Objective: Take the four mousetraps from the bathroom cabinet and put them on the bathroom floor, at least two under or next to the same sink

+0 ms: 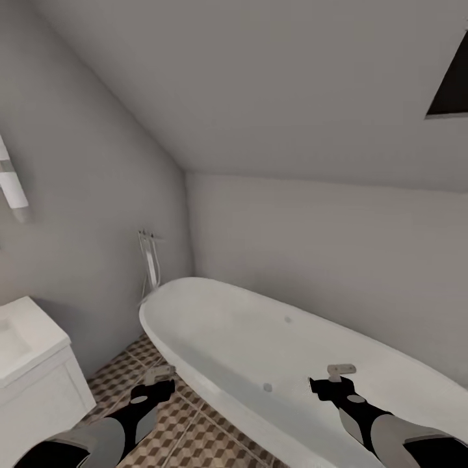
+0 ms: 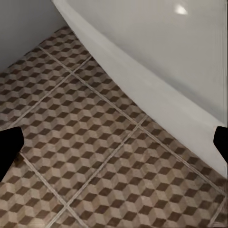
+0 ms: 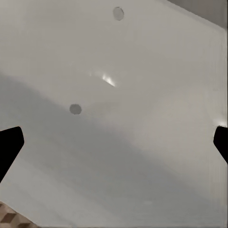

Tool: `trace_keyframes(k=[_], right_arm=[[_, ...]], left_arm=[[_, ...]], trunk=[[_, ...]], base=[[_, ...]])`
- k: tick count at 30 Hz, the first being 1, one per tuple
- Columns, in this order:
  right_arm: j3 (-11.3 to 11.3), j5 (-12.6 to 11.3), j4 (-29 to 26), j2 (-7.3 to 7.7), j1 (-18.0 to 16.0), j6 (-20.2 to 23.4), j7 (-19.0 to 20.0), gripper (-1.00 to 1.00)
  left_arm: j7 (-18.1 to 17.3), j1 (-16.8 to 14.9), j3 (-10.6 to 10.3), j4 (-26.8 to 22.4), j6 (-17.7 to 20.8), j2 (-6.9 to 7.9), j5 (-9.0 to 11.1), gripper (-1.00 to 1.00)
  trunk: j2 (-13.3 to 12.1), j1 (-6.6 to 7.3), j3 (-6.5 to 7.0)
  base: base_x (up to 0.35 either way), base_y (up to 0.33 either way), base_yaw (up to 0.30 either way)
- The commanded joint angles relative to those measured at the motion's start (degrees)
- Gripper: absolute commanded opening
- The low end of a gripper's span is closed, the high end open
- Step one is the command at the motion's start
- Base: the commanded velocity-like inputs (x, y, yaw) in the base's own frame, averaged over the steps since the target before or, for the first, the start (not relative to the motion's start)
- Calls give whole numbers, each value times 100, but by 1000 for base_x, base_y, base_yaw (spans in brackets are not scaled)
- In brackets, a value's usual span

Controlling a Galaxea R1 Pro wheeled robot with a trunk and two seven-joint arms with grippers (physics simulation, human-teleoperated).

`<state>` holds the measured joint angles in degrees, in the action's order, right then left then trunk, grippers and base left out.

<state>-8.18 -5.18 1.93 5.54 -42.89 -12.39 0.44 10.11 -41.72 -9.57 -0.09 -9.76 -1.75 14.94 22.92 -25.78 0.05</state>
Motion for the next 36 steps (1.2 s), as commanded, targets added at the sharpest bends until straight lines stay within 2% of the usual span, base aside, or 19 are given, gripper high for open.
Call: trace_keyframes(k=[1, 36], right_arm=[[1, 0, 0, 0, 0, 0, 0, 100], [1, 0, 0, 0, 0, 0, 0, 100]], left_arm=[[0, -1, -1, 0, 0, 0, 0, 100], [9, 3, -1, 0, -9, -1, 0, 100]], trunk=[[0, 0, 0], [0, 0, 0]], base=[[0, 0, -277], [0, 0, -277]])
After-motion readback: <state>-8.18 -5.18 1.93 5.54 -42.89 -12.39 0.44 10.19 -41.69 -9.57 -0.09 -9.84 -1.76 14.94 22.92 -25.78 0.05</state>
